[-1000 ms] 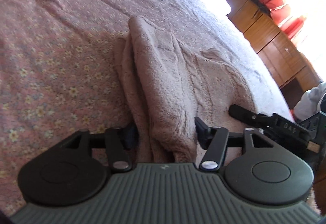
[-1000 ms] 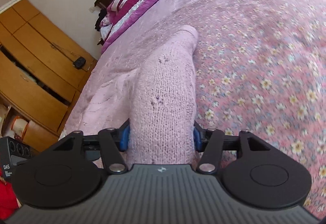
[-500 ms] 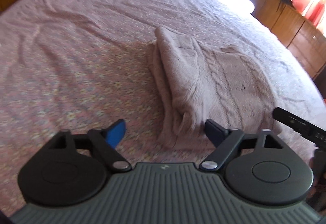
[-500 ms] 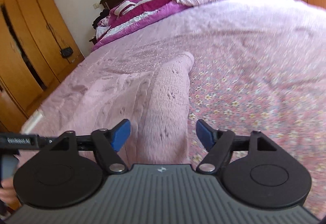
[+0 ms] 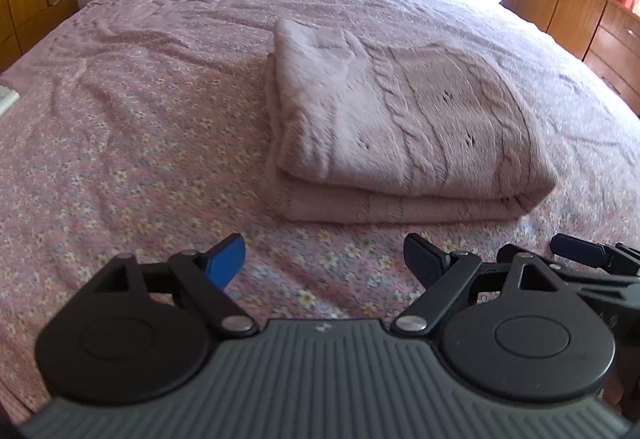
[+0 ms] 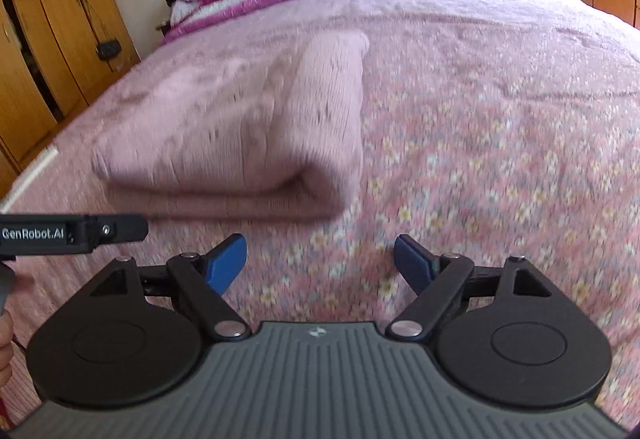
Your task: Fold small clothes
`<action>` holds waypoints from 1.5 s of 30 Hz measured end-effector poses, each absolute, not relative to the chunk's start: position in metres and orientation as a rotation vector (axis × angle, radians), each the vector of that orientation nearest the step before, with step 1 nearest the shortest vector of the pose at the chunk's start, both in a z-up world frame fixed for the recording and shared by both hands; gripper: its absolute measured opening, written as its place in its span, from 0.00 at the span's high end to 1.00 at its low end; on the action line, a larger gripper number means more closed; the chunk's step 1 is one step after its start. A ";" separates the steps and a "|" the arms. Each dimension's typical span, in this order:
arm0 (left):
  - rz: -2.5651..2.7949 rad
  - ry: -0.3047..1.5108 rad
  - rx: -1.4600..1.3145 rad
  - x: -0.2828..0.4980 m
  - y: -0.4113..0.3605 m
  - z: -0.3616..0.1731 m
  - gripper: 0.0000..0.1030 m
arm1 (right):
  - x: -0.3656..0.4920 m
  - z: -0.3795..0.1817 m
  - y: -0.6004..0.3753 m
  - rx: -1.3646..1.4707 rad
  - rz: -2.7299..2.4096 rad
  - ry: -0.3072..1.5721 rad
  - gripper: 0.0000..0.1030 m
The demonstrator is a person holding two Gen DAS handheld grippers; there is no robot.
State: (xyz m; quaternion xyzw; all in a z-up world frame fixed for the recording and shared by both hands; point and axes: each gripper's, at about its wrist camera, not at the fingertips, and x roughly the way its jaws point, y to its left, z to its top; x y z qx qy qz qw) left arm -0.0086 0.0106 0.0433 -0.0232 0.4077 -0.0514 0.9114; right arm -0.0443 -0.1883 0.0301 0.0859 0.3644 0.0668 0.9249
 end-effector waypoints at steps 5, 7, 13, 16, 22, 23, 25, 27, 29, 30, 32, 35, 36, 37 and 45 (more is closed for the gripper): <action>-0.075 0.888 -0.047 -0.007 0.003 0.027 0.15 | -0.047 0.022 -0.180 0.128 0.119 0.750 0.13; -0.058 0.889 -0.035 -0.007 0.002 0.024 0.15 | -0.046 0.019 -0.177 0.112 0.119 0.752 0.11; -0.028 0.880 -0.027 -0.007 0.000 0.022 0.09 | -0.043 0.015 -0.174 0.102 0.120 0.760 0.07; -0.009 0.886 -0.022 -0.006 0.000 0.020 0.08 | -0.040 0.016 -0.176 0.108 0.123 0.767 0.07; 0.003 0.893 -0.021 -0.005 -0.001 0.019 0.07 | -0.038 0.014 -0.176 0.111 0.126 0.770 0.04; 0.005 0.893 -0.019 -0.004 -0.001 0.018 0.07 | -0.037 0.013 -0.176 0.110 0.127 0.770 0.04; 0.006 0.894 -0.021 -0.004 -0.001 0.017 0.07 | -0.036 0.013 -0.177 0.114 0.131 0.770 0.03; 0.008 0.894 -0.019 -0.004 -0.002 0.017 0.07 | -0.035 0.012 -0.177 0.117 0.135 0.771 0.02; 0.008 0.892 -0.017 -0.004 -0.003 0.017 0.07 | -0.035 0.012 -0.178 0.121 0.139 0.769 0.02; 0.007 0.891 -0.017 -0.004 -0.002 0.017 0.07 | -0.035 0.012 -0.178 0.126 0.138 0.767 0.02; 0.000 0.889 -0.025 -0.005 -0.001 0.017 0.07 | -0.034 0.012 -0.180 0.141 0.136 0.762 0.02; -0.005 0.890 -0.031 -0.004 0.001 0.017 0.07 | -0.034 0.012 -0.181 0.136 0.138 0.766 0.01; -0.006 0.889 -0.028 -0.004 0.001 0.017 0.07 | -0.034 0.012 -0.181 0.134 0.138 0.766 0.01; -0.006 0.888 -0.024 -0.005 0.001 0.017 0.07 | -0.034 0.011 -0.181 0.132 0.138 0.765 0.01; -0.010 0.889 -0.031 -0.004 0.002 0.016 0.07 | -0.035 0.008 -0.177 0.113 0.140 0.757 0.00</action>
